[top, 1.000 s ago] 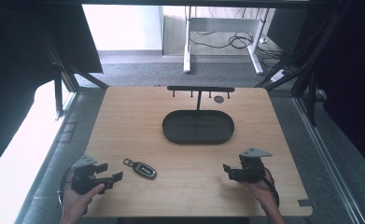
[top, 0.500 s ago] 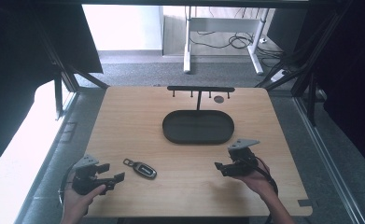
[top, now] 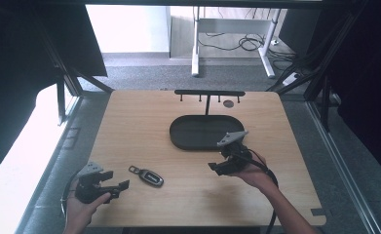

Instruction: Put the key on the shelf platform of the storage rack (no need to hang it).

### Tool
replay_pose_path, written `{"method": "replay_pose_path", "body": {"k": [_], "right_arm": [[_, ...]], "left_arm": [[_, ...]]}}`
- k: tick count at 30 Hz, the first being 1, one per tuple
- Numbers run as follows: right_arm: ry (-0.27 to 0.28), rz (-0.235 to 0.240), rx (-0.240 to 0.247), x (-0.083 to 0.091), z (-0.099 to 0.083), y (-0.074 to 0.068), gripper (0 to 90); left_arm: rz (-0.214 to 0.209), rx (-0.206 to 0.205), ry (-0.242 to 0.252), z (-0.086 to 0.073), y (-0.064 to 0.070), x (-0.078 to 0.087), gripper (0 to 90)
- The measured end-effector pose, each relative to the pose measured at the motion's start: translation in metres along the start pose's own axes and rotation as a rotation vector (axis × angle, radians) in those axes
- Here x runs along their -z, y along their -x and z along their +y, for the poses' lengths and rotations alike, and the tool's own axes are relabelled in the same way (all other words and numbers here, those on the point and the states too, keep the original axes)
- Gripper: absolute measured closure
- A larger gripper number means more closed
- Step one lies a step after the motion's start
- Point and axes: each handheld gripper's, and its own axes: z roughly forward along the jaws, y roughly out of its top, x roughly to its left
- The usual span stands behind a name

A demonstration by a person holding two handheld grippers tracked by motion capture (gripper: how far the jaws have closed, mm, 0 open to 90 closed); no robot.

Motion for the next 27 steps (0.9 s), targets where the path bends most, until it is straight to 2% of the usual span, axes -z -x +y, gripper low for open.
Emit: {"method": "replay_pose_path", "body": {"k": [2, 9, 17, 27], "right_arm": [[-0.018, 0.014, 0.025, -0.004, 0.010, -0.004, 30.9], [-0.045, 0.043, 0.061, -0.014, 0.032, -0.013, 32.2], [-0.075, 0.062, 0.106, -0.028, 0.048, -0.025, 32.8], [-0.095, 0.076, 0.130, -0.045, 0.063, -0.035, 33.5]], "left_arm": [[0.001, 0.004, 0.002, 0.000, -0.001, 0.001, 22.0], [0.002, 0.013, 0.005, -0.001, -0.003, 0.002, 22.0], [0.001, 0.015, 0.006, -0.001, -0.004, 0.002, 22.0], [0.001, 0.020, 0.010, -0.001, -0.006, 0.004, 21.9]]}}
